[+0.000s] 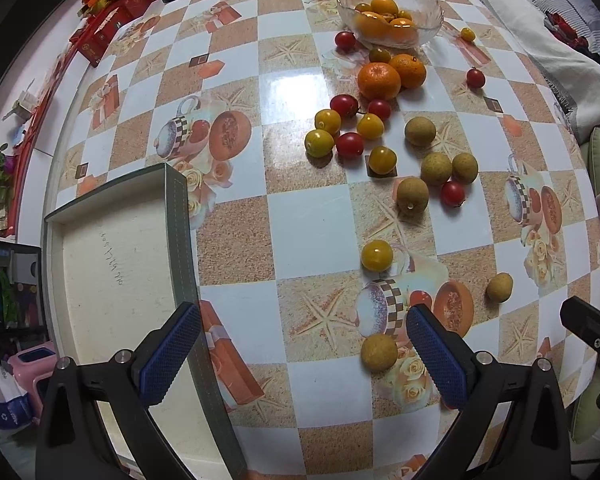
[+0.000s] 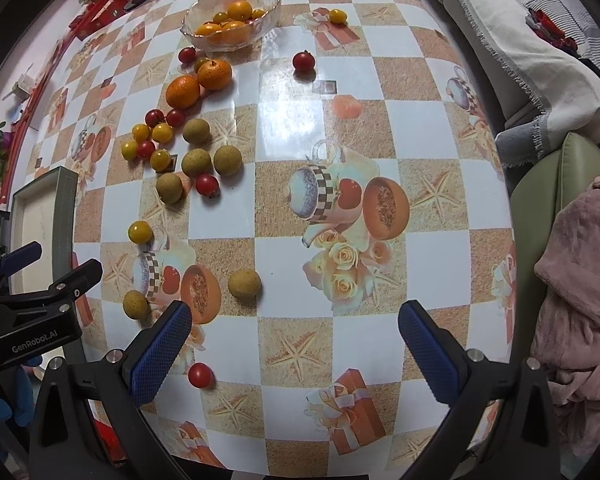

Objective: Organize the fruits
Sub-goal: 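Grasp a yellow cherry tomato with the left tool while the right tool grasps a tan round fruit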

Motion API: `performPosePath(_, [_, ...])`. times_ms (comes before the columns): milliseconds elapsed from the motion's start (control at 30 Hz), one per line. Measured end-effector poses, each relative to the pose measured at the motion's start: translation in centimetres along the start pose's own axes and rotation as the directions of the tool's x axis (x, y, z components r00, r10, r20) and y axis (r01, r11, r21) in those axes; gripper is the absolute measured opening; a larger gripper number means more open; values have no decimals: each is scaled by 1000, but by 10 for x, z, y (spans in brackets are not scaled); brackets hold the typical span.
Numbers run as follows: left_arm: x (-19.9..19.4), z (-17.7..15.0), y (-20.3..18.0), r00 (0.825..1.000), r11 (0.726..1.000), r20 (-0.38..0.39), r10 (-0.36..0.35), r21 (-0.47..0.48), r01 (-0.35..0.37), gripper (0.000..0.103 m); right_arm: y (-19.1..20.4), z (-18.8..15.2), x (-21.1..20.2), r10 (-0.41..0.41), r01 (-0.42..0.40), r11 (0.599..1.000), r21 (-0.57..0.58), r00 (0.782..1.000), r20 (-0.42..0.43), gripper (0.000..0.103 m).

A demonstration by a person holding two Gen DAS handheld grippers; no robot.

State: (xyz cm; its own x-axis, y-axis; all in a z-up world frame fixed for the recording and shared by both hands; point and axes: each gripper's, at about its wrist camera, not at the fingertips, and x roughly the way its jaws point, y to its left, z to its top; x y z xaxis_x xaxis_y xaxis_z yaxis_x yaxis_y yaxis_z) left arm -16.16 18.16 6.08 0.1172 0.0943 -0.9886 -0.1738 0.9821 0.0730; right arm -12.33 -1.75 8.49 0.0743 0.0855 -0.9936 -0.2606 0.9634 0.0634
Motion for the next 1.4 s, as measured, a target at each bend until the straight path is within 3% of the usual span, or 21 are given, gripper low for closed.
performPosePath(433, [41,11,-18,1000,999,12,-22,49,21,103,14,-13,43,46,-49,996,-75,998,-36,99])
performPosePath(533, [49,14,-22,1000,998,17,-20,59,19,100,19,-16,54,56,-61,994,-91,997,-48,83])
performPosePath(567, [51,15,-24,1000,998,17,-20,63,19,92,21,-16,58,60,-65,993,-96,997,-52,76])
performPosePath(767, [57,19,-27,999,997,22,-35,66,33,89,30,-17,67,67,-69,989,-134,998,-19,71])
performPosePath(867, [55,19,-30,998,996,37,-53,70,50,79,35,-17,68,63,-62,987,-151,998,2,70])
performPosePath(933, [52,16,-37,997,996,42,-63,66,60,71,38,-16,66,61,-58,986,-156,998,13,60])
performPosePath(1000, [49,14,-43,996,995,47,-79,67,75,60,42,-11,67,66,-63,985,-163,998,16,41])
performPosePath(1033, [48,13,-45,995,994,50,-82,71,78,56,43,-11,67,72,-68,984,-167,997,15,37])
performPosePath(1100, [44,11,-48,994,992,59,-94,84,89,37,47,-6,70,81,-78,982,-171,997,11,28])
performPosePath(1167, [41,11,-51,992,990,66,-104,100,97,24,46,-7,68,102,-100,983,-156,995,3,28])
performPosePath(1400, [35,8,-34,989,990,66,-135,52,132,24,23,-12,59,157,-157,985,-77,988,-12,28])
